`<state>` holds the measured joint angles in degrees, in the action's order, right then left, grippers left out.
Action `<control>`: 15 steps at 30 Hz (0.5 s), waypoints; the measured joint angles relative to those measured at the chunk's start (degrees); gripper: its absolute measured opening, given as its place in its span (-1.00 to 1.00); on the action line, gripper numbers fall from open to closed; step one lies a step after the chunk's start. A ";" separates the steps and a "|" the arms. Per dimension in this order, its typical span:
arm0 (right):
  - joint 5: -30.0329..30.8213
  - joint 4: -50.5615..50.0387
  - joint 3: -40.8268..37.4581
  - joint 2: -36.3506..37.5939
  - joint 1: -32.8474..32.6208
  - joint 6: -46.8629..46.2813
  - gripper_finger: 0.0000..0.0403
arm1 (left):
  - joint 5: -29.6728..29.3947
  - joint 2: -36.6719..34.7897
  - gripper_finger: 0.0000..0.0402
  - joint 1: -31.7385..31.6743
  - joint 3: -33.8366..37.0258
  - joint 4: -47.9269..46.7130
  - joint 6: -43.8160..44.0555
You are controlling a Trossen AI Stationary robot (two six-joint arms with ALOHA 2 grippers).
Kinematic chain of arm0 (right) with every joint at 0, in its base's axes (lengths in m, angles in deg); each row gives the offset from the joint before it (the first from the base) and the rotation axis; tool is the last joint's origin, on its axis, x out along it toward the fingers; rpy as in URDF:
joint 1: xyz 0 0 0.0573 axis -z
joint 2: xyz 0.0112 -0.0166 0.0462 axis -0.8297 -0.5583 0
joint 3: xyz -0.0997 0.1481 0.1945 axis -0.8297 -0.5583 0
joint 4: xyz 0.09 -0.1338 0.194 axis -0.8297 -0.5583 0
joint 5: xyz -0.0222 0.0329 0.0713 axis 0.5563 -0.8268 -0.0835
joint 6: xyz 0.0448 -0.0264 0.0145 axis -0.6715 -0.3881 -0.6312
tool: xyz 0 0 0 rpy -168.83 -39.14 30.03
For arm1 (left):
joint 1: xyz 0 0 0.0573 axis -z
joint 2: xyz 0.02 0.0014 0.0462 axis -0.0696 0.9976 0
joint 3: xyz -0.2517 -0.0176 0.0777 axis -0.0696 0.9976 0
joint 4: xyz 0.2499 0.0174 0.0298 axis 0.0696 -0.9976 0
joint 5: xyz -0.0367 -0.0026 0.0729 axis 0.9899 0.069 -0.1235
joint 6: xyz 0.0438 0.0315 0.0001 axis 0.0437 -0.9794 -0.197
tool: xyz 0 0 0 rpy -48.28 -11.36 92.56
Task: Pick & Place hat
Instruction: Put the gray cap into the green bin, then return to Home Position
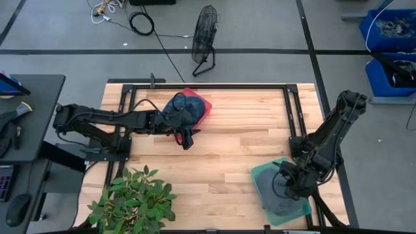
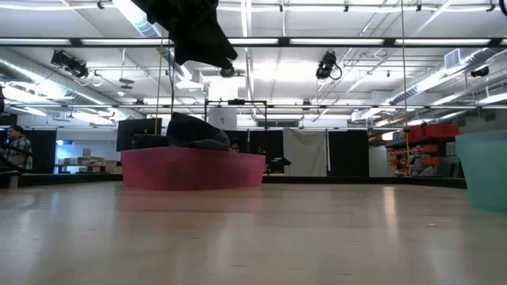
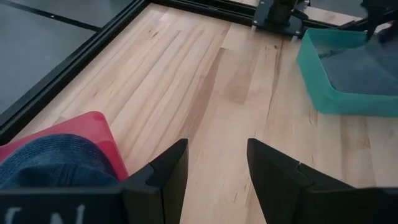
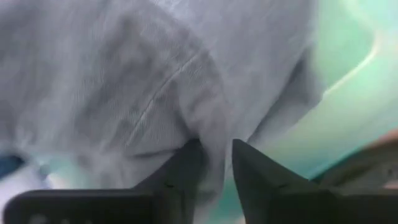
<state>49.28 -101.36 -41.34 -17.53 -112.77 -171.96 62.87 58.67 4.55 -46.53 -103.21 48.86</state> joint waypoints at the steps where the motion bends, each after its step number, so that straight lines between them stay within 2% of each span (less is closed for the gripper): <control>1: -2.21 -0.58 1.05 0.00 0.27 0.52 -0.45 | 0.00 0.00 -0.16 0.00 0.00 -0.01 -0.01; 5: -9.09 -1.15 6.64 0.00 1.16 2.06 -0.31 | -0.01 0.00 -0.16 0.00 0.00 0.00 -0.03; 7: -8.15 -2.40 10.38 0.06 1.16 5.62 -0.27 | -0.13 0.00 -0.16 0.00 0.00 0.02 -0.07; 9: -4.61 -6.33 14.52 0.09 1.18 8.51 -0.25 | -1.04 -0.05 -0.16 0.00 0.00 0.19 -0.09; 11: 2.60 -12.47 19.43 0.11 1.25 11.47 -0.23 | -2.58 -0.55 -0.16 0.00 -0.01 0.12 -0.16; 15: 26.78 -25.40 28.59 0.68 0.96 19.42 -0.23 | -3.65 -3.40 -0.16 -0.13 -2.78 -4.44 -2.82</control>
<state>76.05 -126.76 -12.75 -16.85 -111.81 -152.55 59.21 55.28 4.41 -49.31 -107.65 46.04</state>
